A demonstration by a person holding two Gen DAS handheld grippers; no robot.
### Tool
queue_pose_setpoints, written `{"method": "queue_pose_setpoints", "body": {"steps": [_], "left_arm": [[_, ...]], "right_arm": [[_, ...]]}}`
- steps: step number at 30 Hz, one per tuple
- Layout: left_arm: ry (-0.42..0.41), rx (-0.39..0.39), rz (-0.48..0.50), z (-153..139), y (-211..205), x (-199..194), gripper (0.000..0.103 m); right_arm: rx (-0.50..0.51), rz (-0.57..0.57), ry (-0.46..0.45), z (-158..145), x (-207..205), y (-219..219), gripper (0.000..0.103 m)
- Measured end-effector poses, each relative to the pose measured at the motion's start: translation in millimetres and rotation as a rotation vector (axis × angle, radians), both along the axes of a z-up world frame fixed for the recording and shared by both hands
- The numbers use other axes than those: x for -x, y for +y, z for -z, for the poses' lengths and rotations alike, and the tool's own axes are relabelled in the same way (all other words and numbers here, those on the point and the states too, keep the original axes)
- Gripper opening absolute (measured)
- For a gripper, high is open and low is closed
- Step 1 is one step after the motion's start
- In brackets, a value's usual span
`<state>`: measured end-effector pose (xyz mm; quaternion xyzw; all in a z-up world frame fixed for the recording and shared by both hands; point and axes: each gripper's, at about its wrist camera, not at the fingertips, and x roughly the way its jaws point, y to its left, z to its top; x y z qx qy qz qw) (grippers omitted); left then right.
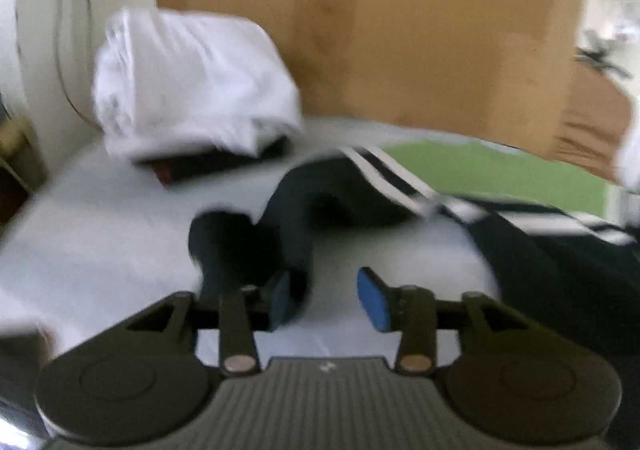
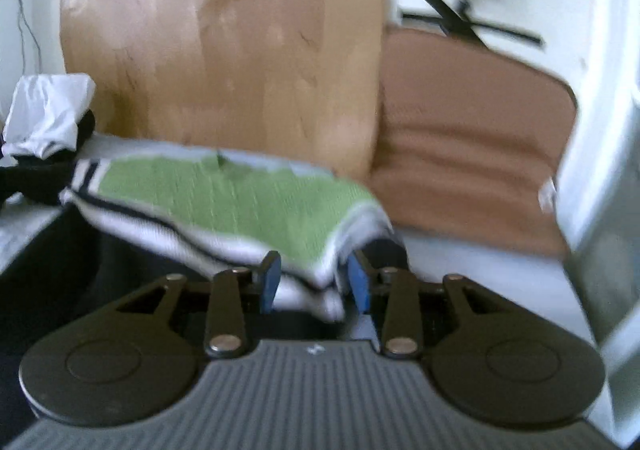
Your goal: Fold small clothes
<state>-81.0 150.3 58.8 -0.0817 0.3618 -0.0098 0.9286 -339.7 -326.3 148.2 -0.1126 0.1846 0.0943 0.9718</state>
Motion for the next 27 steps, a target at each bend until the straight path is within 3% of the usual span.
{"method": "queue_pose_setpoints", "body": {"steps": [3,6,8,9,10,11,12,16,17,18,19,20,21,22,25,27], "left_arm": [[0.046,0.138,0.116,8.2,-16.9,23.3,0.042],[0.061,0.154,0.171,11.9,-43.5,33.8,0.047],[0.074,0.14,0.198,16.0,-60.4,37.3,0.046],[0.086,0.13,0.207,18.6,-70.2,41.8,0.042],[0.107,0.113,0.215,22.6,-78.7,43.1,0.029],[0.115,0.098,0.218,26.4,-83.8,44.7,0.024],[0.107,0.069,0.223,25.3,-88.6,47.2,0.008],[0.124,0.047,0.218,19.1,-86.0,54.4,0.002],[0.134,0.039,0.193,17.4,-78.4,55.6,0.002],[0.138,0.018,0.151,14.7,-69.2,59.4,0.002],[0.14,0.007,0.112,12.9,-58.1,62.5,0.002],[0.143,0.013,0.083,10.4,-46.5,66.0,0.002],[0.145,0.03,0.061,8.5,-36.2,70.9,0.002],[0.144,0.05,0.047,7.2,-28.7,75.2,0.002],[0.13,0.099,0.043,3.7,-19.5,79.7,0.003],[0.11,0.117,0.06,0.7,-22.8,75.4,0.005]], "right_arm": [[-0.018,0.043,0.076,11.2,44.5,-11.5,0.04],[-0.041,0.037,0.109,18.2,38.4,-25.8,0.04],[-0.066,0.037,0.148,33.1,13.3,-29.1,0.039],[-0.074,0.029,0.157,36.7,13.9,-28.2,0.025],[-0.077,0.014,0.138,37.9,12.0,-26.0,0.016],[-0.064,-0.005,0.124,38.1,19.9,-21.3,0.01],[-0.035,0.006,0.109,38.7,24.4,-16.3,0.009],[-0.008,0.059,0.063,56.4,3.9,-33.5,0.01],[-0.029,0.08,0.054,51.7,19.8,-41.7,0.013],[-0.073,0.083,0.061,51.2,19.1,-51.6,0.024],[-0.116,0.08,0.071,59.5,12.2,-54.5,0.028],[-0.177,0.079,0.071,53.5,31.9,-65.9,0.037],[-0.228,0.073,0.072,59.9,22.1,-75.4,0.045],[-0.279,0.071,0.075,72.2,17.4,-78.1,0.049],[-0.54,0.111,0.074,65.2,46.6,-126.8,0.054],[-0.684,0.144,0.065,56.6,11.2,-155.8,0.056]]}}
